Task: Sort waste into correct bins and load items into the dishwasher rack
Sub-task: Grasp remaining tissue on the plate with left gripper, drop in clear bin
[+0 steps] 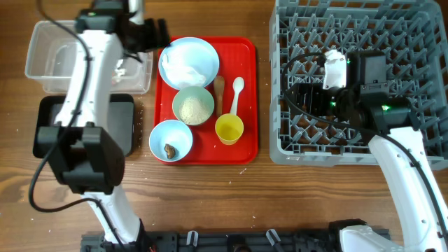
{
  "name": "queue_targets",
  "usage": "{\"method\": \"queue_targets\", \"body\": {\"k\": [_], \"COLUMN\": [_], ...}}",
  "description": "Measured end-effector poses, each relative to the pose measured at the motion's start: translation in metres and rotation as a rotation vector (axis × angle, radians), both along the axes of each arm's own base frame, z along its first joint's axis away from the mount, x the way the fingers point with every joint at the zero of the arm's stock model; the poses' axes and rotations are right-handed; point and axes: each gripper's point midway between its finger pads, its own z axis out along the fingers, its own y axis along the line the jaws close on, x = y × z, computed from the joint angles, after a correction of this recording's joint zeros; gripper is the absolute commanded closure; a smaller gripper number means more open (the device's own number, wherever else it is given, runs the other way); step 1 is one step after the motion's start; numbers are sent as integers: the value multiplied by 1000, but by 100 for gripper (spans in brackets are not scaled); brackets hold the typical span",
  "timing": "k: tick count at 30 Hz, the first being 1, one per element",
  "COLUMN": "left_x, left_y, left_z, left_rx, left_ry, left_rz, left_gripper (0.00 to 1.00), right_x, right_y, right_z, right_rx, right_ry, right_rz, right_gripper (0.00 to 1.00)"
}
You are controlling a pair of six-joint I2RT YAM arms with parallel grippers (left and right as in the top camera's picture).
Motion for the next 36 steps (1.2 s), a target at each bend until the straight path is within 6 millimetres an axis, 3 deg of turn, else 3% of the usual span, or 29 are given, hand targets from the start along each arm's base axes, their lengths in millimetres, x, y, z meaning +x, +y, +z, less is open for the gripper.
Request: {"method": "queue_targets", "body": {"k": [2, 5, 10, 13, 14, 18, 20, 23, 32, 34, 35, 36], "left_x": [-8, -6, 2, 3, 3, 3, 2, 3, -2, 5, 11, 20], "left_y": [-33, -59, -75, -71, -69, -67, -65, -64, -60, -55, -50, -40], "left_z": [-15, -46, -96, -117, -132, -150, -158, -158, -152, -127, -107, -74], "left_rx": [-29, -18, 44, 59, 73, 83, 99, 103, 132, 118, 103, 77], "left_ry": [52, 104, 137, 165, 187, 207, 220, 216, 229, 185, 143, 73], "left_rz": [42, 113, 239, 300, 323, 336, 343, 350, 289, 278, 283, 299], "left_gripper": [2, 2, 2, 4, 9, 23, 52, 95, 96, 96, 96, 96], "right_x": [0, 0, -4, -5, -5, -5, -4, -5, -4, -2, -1, 0], "right_y": [0, 0, 0, 0, 0, 0, 0, 0, 0, 0, 0, 0], "right_z": [0, 0, -3, -3, -3, -3, -3, -3, -3, -1, -1, 0], "right_rx": [0, 0, -2, -2, -2, -2, -2, -3, -2, -1, -1, 0], "right_ry": [1, 2, 20, 23, 23, 23, 23, 24, 23, 11, 5, 2], "right_rz": [0, 0, 0, 0, 0, 0, 0, 0, 0, 0, 0, 0], "right_gripper": [0, 0, 0, 0, 0, 0, 0, 0, 0, 0, 0, 0]}}
